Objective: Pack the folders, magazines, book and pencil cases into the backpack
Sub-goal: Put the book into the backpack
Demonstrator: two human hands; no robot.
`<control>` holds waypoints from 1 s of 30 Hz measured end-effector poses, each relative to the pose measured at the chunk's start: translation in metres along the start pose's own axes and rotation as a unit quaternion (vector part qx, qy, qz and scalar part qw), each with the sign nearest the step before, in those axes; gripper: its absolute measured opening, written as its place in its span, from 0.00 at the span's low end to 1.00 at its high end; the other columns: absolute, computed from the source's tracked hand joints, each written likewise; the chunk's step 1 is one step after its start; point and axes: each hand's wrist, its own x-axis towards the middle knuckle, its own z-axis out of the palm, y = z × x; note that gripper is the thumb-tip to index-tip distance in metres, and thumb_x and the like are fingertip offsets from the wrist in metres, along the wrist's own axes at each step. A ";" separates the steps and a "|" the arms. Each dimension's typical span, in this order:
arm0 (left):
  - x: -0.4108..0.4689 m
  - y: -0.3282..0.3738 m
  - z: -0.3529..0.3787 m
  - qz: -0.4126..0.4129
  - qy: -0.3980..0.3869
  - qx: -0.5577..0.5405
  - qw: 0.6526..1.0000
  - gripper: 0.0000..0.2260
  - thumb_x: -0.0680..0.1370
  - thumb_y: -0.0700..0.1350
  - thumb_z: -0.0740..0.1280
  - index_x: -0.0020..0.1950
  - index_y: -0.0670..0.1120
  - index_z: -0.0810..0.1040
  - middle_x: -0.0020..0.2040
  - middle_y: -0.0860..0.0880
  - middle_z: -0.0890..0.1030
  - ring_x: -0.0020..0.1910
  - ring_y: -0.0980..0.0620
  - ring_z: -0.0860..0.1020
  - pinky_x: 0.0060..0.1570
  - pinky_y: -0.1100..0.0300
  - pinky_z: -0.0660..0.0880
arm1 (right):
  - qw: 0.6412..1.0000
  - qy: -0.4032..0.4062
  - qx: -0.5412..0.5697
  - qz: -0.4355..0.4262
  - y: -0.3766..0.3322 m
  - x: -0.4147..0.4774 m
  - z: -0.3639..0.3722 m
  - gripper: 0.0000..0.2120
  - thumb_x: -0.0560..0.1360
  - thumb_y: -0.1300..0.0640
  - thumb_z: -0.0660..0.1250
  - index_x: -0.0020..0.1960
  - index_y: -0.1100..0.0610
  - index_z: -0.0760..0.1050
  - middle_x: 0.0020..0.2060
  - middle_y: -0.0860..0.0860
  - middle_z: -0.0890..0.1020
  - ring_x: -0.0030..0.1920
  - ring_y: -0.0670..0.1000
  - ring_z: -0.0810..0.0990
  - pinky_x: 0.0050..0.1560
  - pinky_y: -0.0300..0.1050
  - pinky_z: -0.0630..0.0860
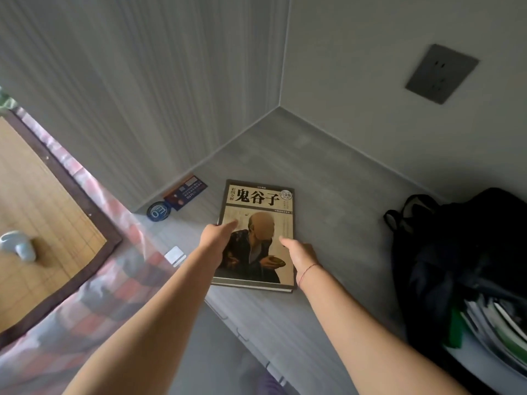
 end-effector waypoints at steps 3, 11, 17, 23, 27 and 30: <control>-0.004 -0.005 0.007 0.006 -0.011 -0.017 1.000 0.18 0.75 0.53 0.69 0.58 0.45 0.72 0.52 0.43 0.81 0.47 0.45 0.81 0.47 0.52 0.79 | 1.000 -0.024 0.006 -0.009 0.004 0.001 -0.014 0.30 0.75 0.48 0.66 0.72 0.58 0.61 0.71 0.54 0.67 0.71 0.58 0.66 0.68 0.54 0.65; -0.043 0.009 0.059 0.037 -0.079 -0.047 0.995 0.17 0.75 0.56 0.67 0.56 0.45 0.74 0.47 0.44 0.82 0.44 0.44 0.82 0.42 0.50 0.80 | 0.993 -0.040 0.037 -0.102 0.020 -0.028 -0.094 0.22 0.73 0.46 0.68 0.62 0.39 0.62 0.63 0.48 0.73 0.68 0.56 0.68 0.70 0.59 0.65; -0.090 0.028 0.140 0.044 -0.171 0.036 0.984 0.20 0.75 0.59 0.66 0.58 0.47 0.71 0.49 0.44 0.80 0.45 0.42 0.81 0.43 0.47 0.80 | 0.973 0.036 0.142 -0.176 0.030 -0.070 -0.179 0.17 0.72 0.52 0.70 0.57 0.40 0.69 0.58 0.50 0.78 0.63 0.55 0.74 0.67 0.58 0.70; -0.145 0.021 0.219 0.080 -0.236 0.147 0.957 0.16 0.74 0.60 0.65 0.49 0.48 0.72 0.47 0.43 0.80 0.45 0.43 0.81 0.51 0.44 0.79 | 0.937 0.126 0.252 -0.205 0.060 -0.109 -0.251 0.21 0.71 0.57 0.71 0.62 0.51 0.71 0.55 0.55 0.82 0.54 0.54 0.81 0.56 0.54 0.78; -0.185 0.000 0.261 0.123 -0.295 0.166 0.933 0.14 0.74 0.60 0.66 0.46 0.50 0.73 0.46 0.46 0.81 0.44 0.46 0.82 0.47 0.50 0.80 | 0.908 0.153 0.318 -0.226 0.097 -0.135 -0.293 0.39 0.55 0.43 0.80 0.63 0.52 0.74 0.54 0.56 0.83 0.55 0.58 0.82 0.53 0.54 0.80; -0.201 -0.021 0.290 0.277 -0.321 0.252 0.870 0.19 0.74 0.63 0.62 0.53 0.49 0.71 0.49 0.47 0.80 0.47 0.50 0.81 0.49 0.51 0.80 | 0.893 0.157 0.347 -0.239 0.134 -0.157 -0.323 0.24 0.69 0.52 0.70 0.64 0.52 0.74 0.55 0.56 0.83 0.55 0.58 0.82 0.53 0.54 0.80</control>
